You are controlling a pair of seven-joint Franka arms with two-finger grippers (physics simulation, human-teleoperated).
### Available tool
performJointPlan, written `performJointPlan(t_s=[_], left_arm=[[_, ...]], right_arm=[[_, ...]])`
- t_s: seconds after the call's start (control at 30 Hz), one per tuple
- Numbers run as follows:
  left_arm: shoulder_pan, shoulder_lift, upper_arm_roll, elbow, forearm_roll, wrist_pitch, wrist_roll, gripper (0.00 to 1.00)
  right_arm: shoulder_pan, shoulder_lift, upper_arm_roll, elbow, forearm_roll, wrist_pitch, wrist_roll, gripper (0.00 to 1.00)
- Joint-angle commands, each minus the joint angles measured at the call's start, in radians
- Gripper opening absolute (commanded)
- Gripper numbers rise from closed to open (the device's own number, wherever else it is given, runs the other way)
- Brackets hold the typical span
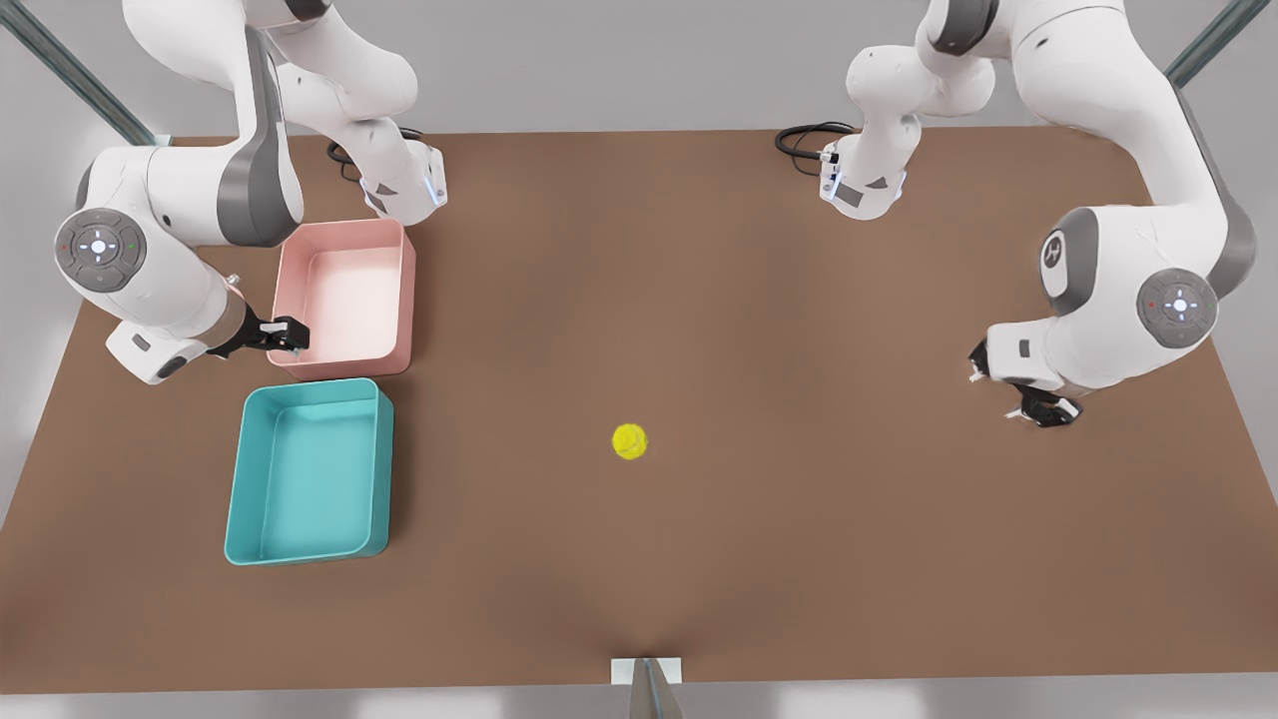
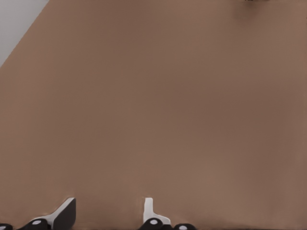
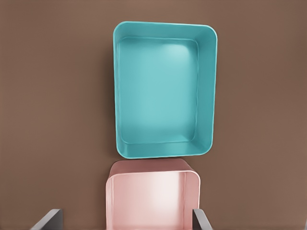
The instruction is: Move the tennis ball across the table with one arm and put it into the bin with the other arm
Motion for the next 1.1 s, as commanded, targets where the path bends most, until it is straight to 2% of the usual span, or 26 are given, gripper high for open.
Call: performJointPlan(t_s=[0.0,0.13,0.3,0.4,0.43,0.47,0.53,0.6,0.73,0.93,1.07], left_arm=[[-0.003,-0.005,0.003,0.001,-0.053,-0.229,-0.954,1.00],[-0.003,0.062,-0.032,-0.005,-0.139,-0.087,-0.914,1.00],[0.000,0.062,-0.032,-0.003,-0.136,-0.085,-0.895,1.00],[0.000,0.067,-0.032,-0.003,-0.134,-0.077,-0.895,1.00],[-0.003,0.064,-0.032,-0.006,-0.134,-0.077,-0.894,1.00],[-0.006,0.064,-0.034,-0.009,-0.134,-0.079,-0.894,1.00],[-0.002,0.064,-0.040,-0.009,-0.134,-0.076,-0.894,1.00],[0.000,0.062,-0.040,-0.009,-0.133,-0.076,-0.894,1.00],[0.024,0.042,-0.039,-0.009,-0.105,-0.086,-0.894,1.00],[0.020,0.039,-0.042,-0.019,-0.105,-0.106,-0.892,1.00],[0.023,0.038,-0.059,-0.019,-0.105,-0.116,-0.894,1.00]], right_arm=[[0.000,-0.001,0.001,0.000,0.001,0.000,-0.001,1.00],[0.006,-0.001,0.001,0.000,0.002,0.000,-0.001,1.00],[0.064,0.034,-0.001,0.013,-0.003,0.004,0.015,1.00],[0.212,0.240,-0.001,0.191,0.027,0.010,0.032,1.00],[0.239,0.293,-0.001,0.197,0.089,0.091,0.074,1.00],[0.267,0.350,0.001,0.240,0.126,0.153,0.261,1.00],[0.357,0.465,0.001,0.317,0.129,0.262,0.343,1.00],[0.384,0.498,0.001,0.251,0.143,0.374,0.401,1.00],[0.388,0.380,0.001,-0.041,0.171,0.570,0.489,1.00],[0.367,0.375,-0.007,-0.156,0.172,0.681,0.518,1.00],[0.361,0.409,-0.012,-0.171,0.165,0.728,0.521,1.00]])
